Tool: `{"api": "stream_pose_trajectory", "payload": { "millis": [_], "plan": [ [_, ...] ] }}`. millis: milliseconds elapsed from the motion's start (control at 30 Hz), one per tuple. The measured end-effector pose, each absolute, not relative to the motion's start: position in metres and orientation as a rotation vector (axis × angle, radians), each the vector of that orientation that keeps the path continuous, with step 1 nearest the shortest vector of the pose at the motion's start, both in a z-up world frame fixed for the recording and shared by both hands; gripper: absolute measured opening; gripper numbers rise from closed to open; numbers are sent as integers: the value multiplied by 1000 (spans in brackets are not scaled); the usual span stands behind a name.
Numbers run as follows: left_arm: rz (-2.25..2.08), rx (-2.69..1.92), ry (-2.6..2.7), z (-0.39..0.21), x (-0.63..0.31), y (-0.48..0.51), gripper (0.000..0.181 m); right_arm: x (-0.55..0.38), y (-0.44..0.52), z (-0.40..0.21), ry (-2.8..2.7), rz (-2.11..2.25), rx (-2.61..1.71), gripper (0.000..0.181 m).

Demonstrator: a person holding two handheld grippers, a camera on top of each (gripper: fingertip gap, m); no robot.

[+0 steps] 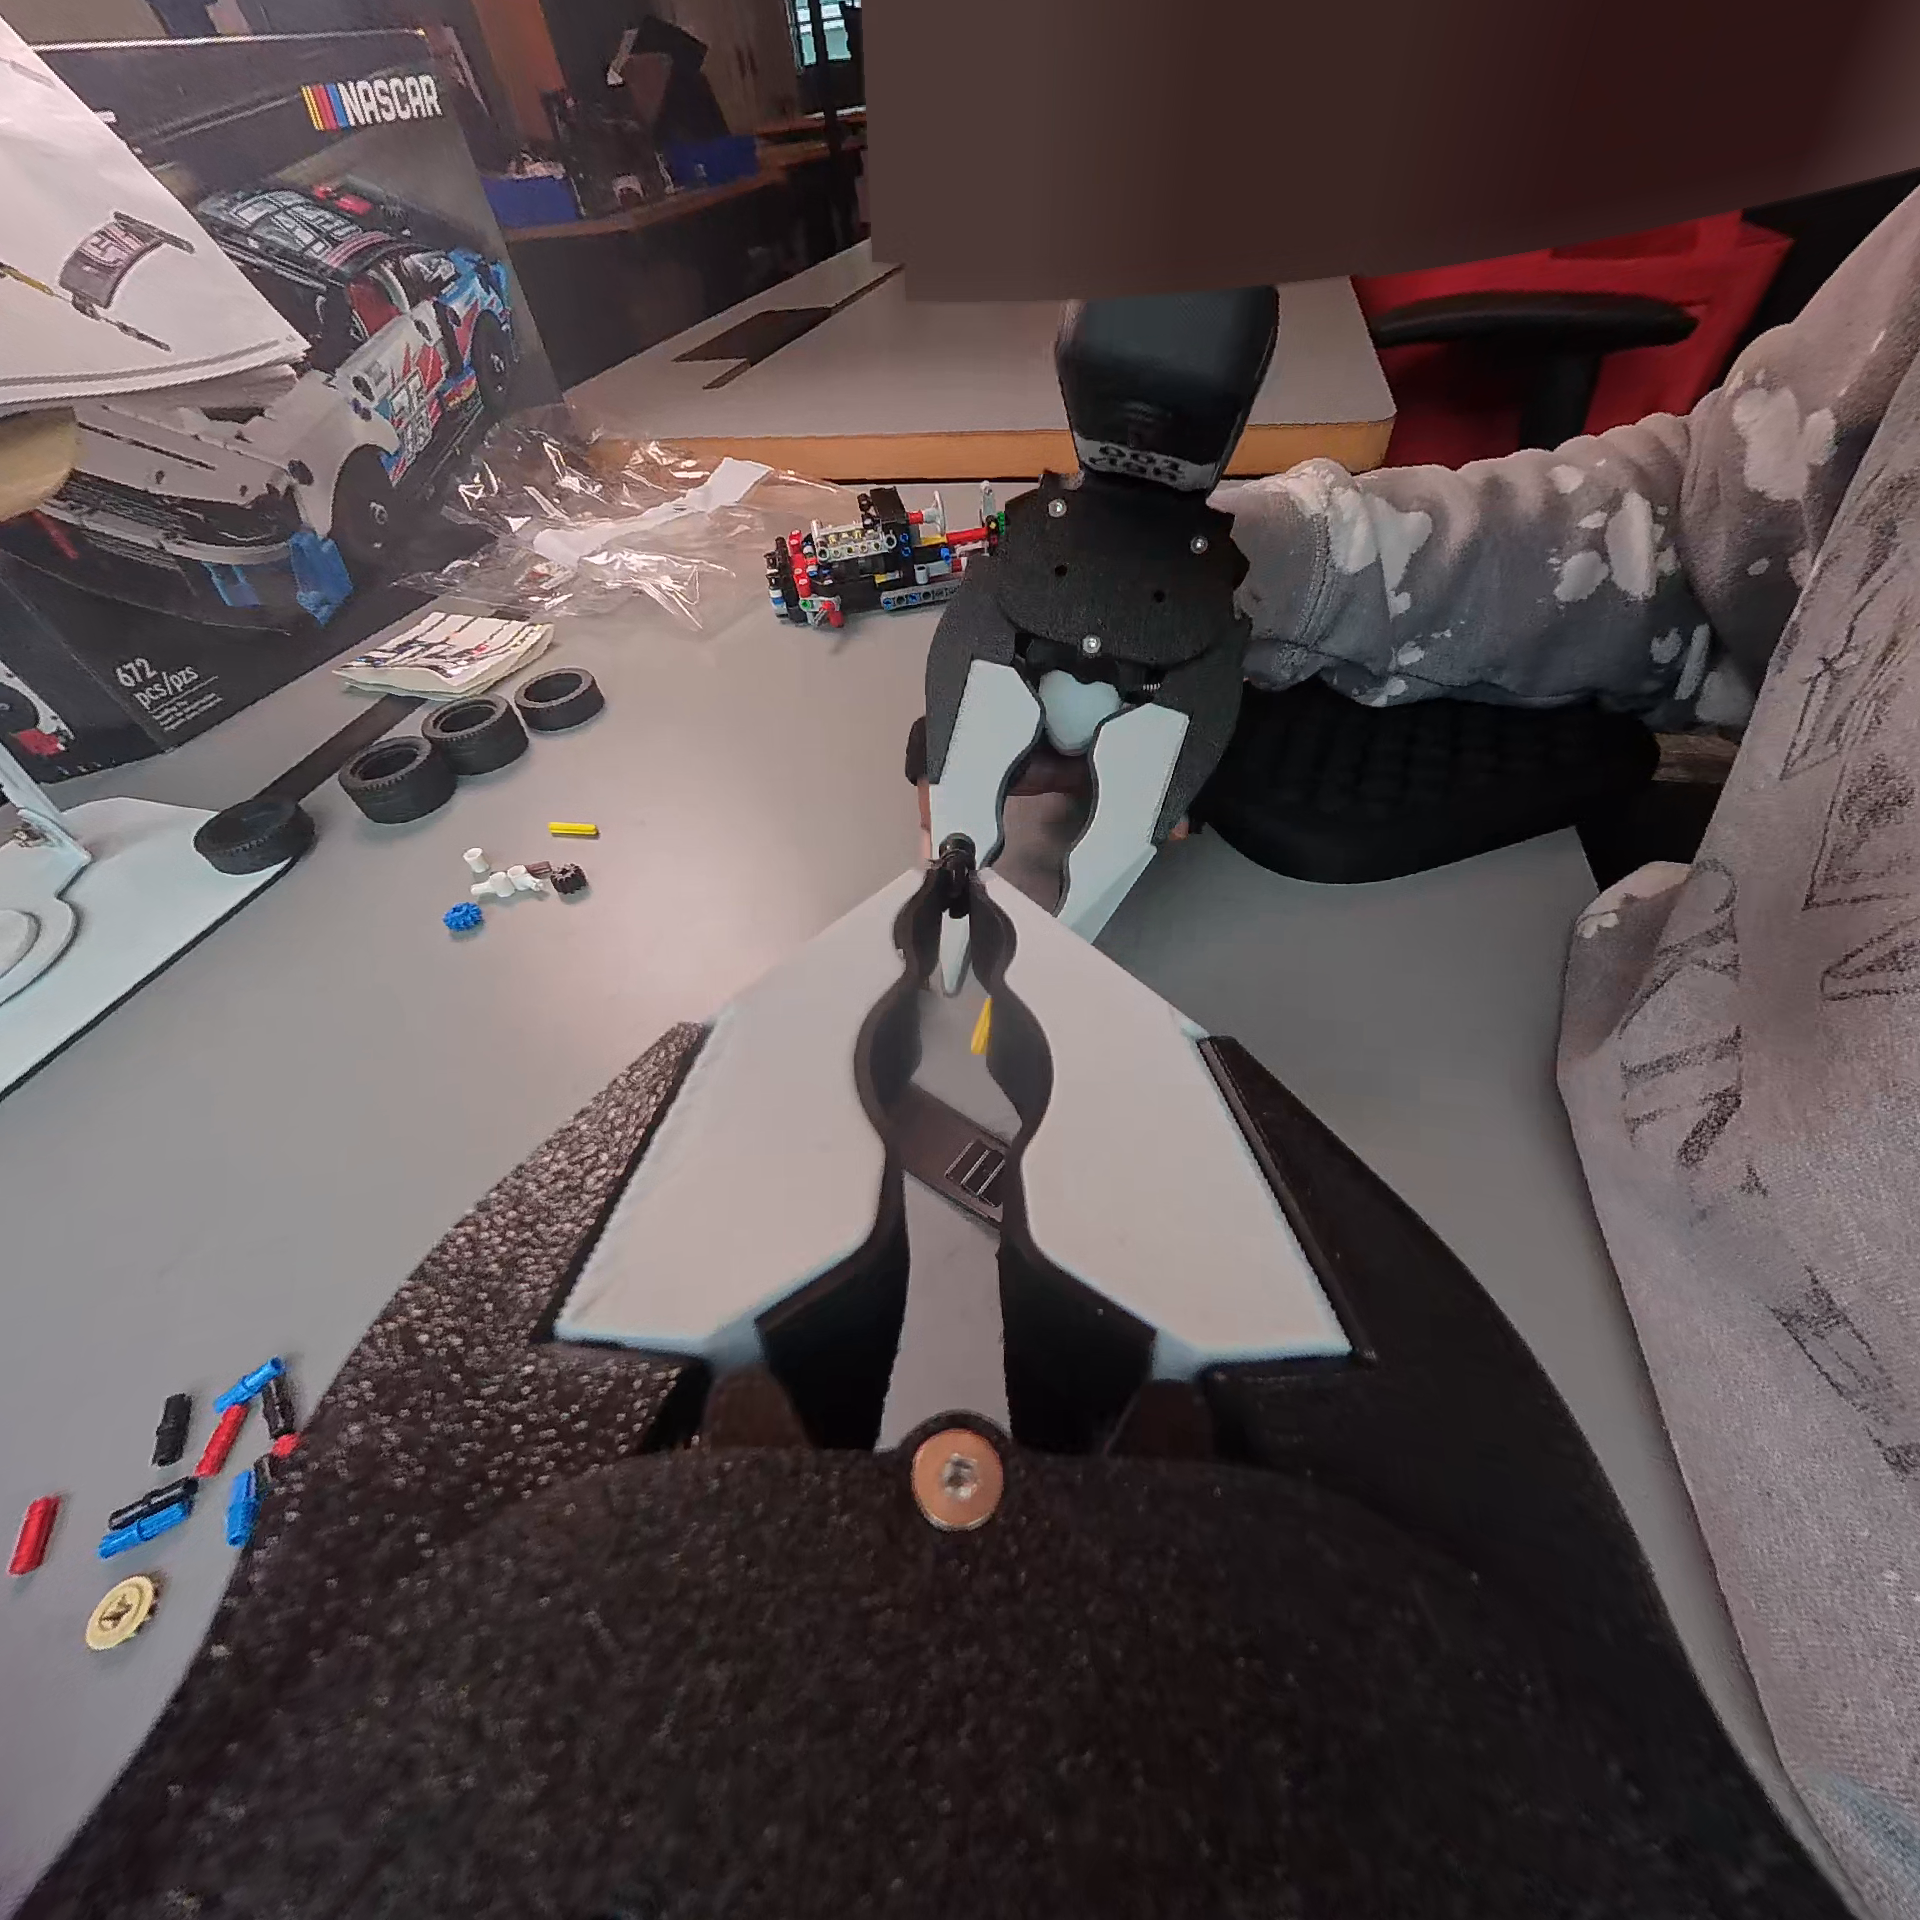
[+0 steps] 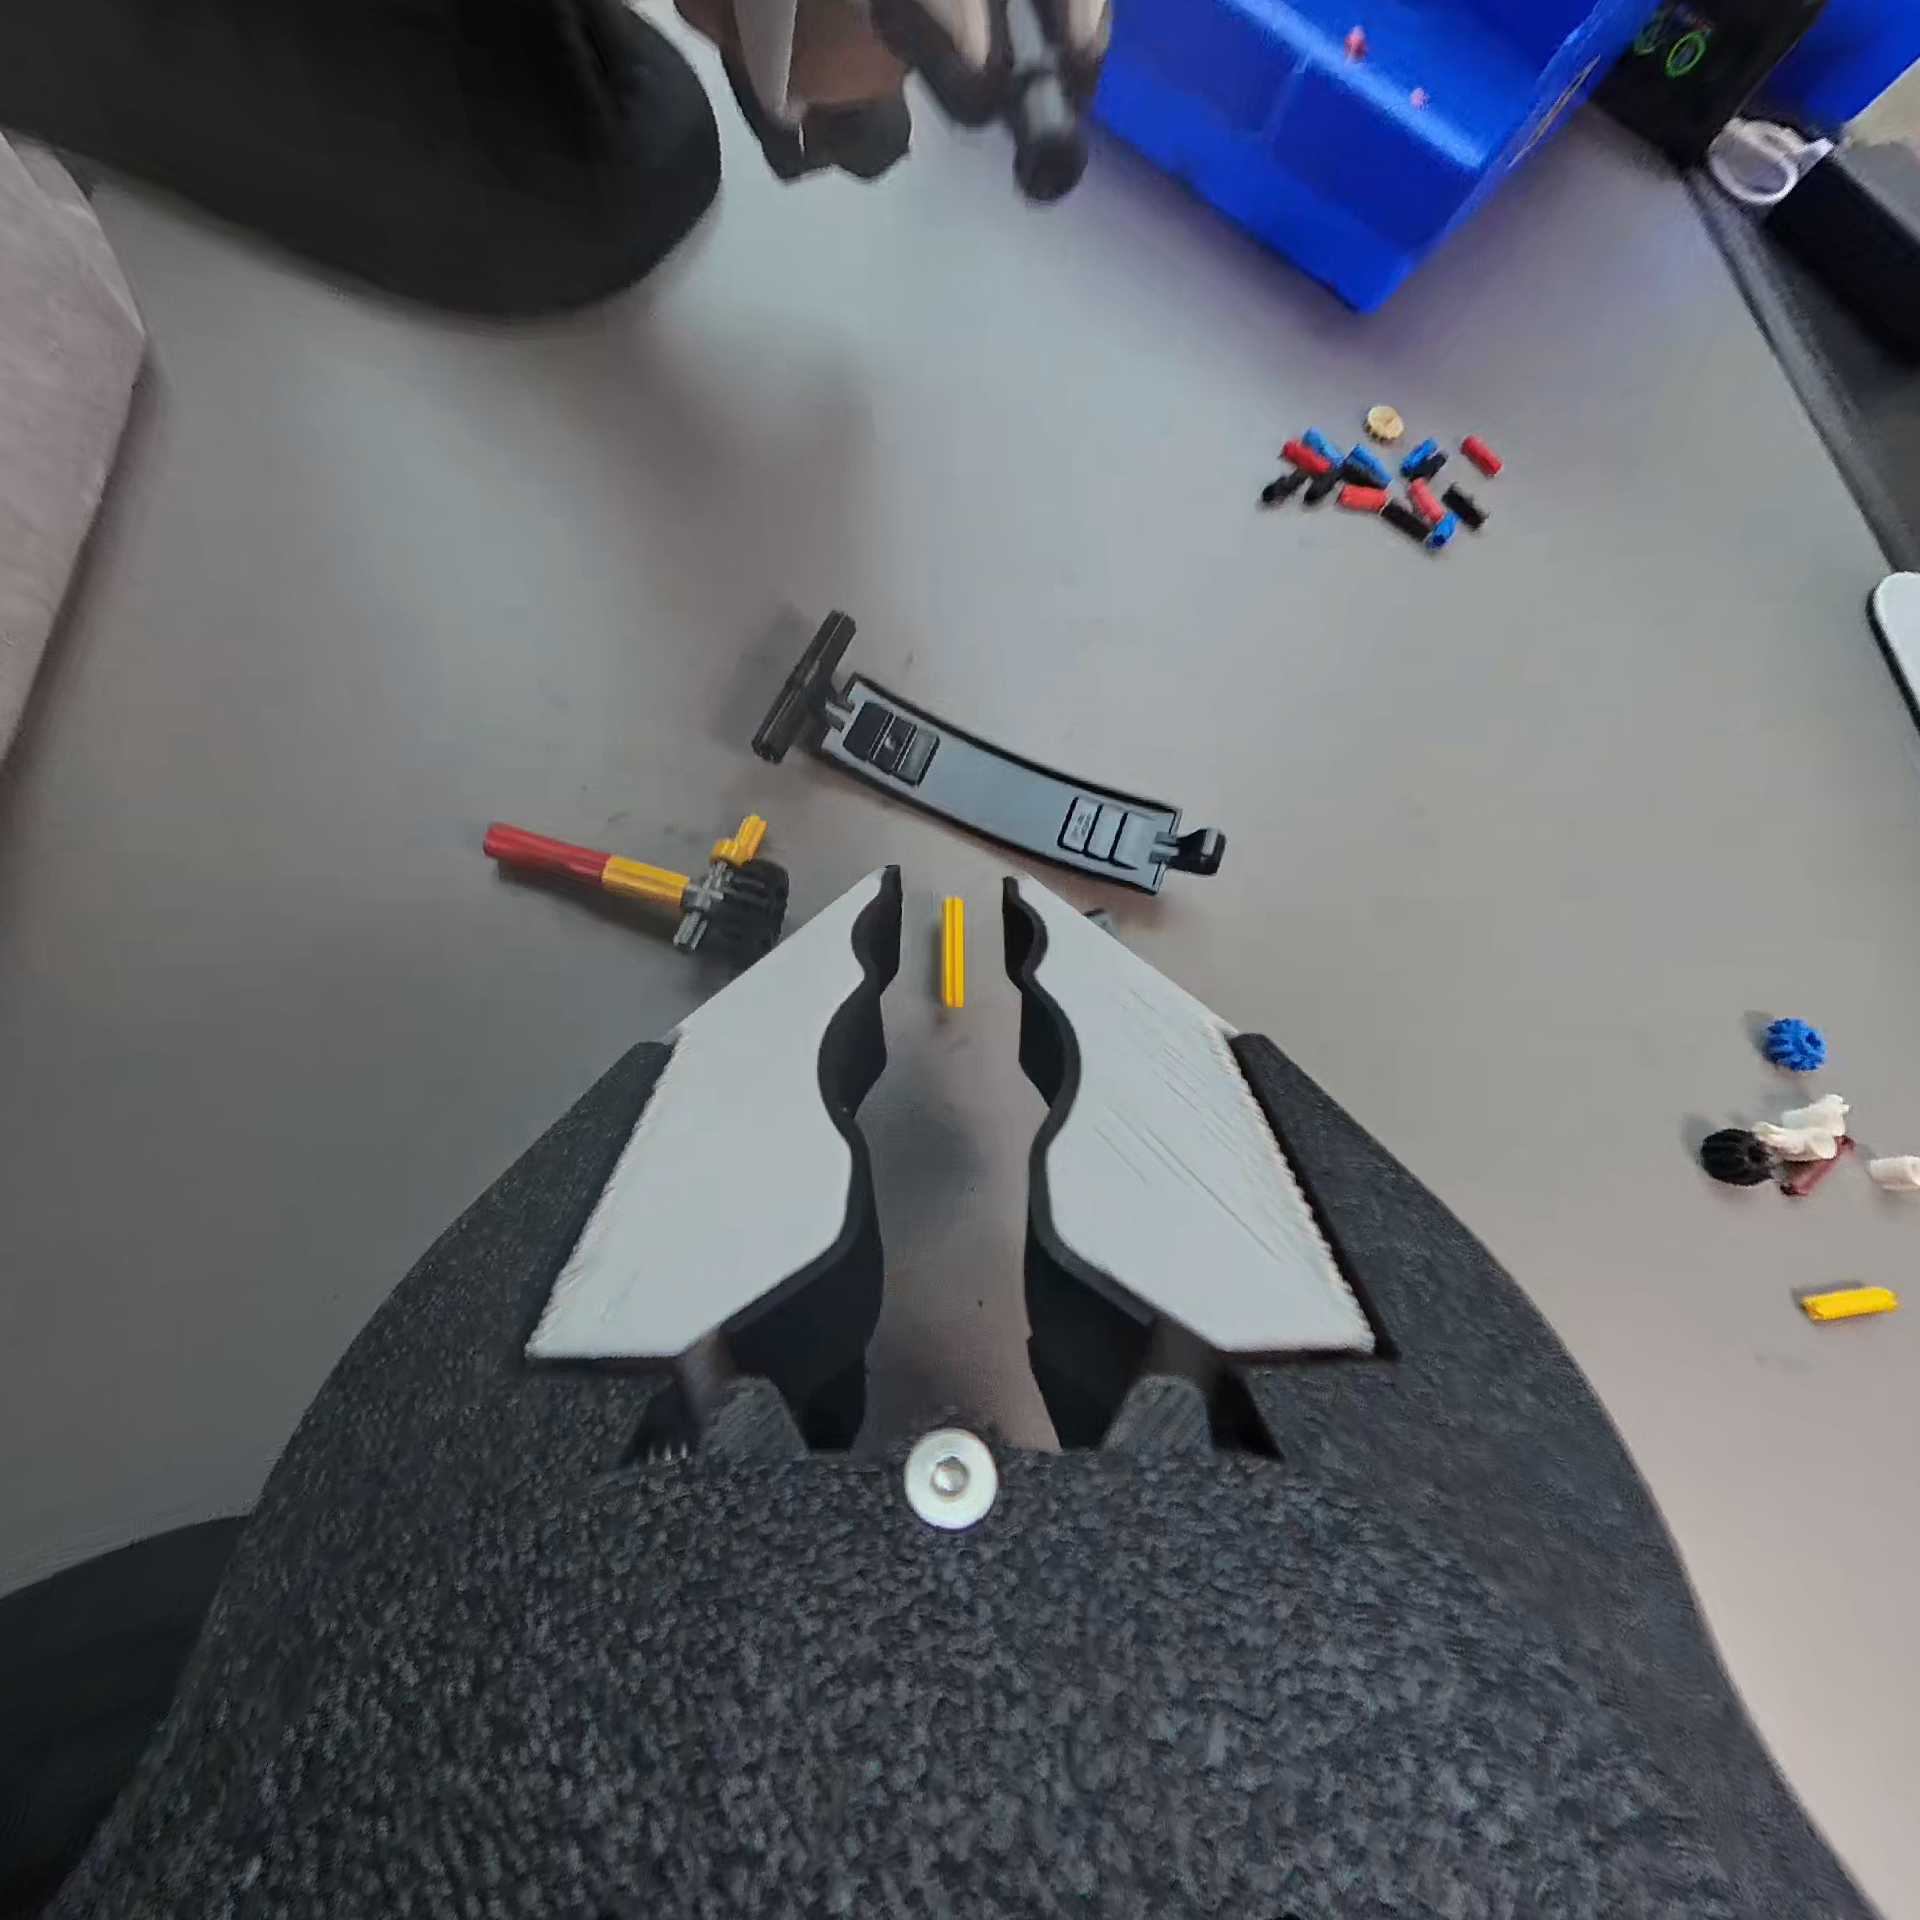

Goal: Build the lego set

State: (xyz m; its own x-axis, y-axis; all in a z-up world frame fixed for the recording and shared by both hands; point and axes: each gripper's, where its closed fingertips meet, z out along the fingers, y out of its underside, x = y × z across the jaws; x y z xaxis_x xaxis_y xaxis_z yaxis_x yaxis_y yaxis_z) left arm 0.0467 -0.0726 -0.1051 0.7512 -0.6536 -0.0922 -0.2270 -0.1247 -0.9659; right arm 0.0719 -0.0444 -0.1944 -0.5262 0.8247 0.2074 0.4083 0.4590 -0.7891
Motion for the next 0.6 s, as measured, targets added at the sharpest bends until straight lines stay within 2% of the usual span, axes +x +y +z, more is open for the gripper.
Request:
{"api": "stream_pose_trajectory", "payload": {
  "millis": [67,233,600],
  "plan": [
    [-419,-1668,721,-103,49,-74,3,68,-50,-169,-2030,1056,-1001,24],
    [-434,-1605,757,-97,58,-79,3,69,-75,-100,-1796,1464,-895,23],
    [-465,-1566,834,-98,76,-87,3,73,-91,-94,-1801,1617,-876,5]
  ]
}}
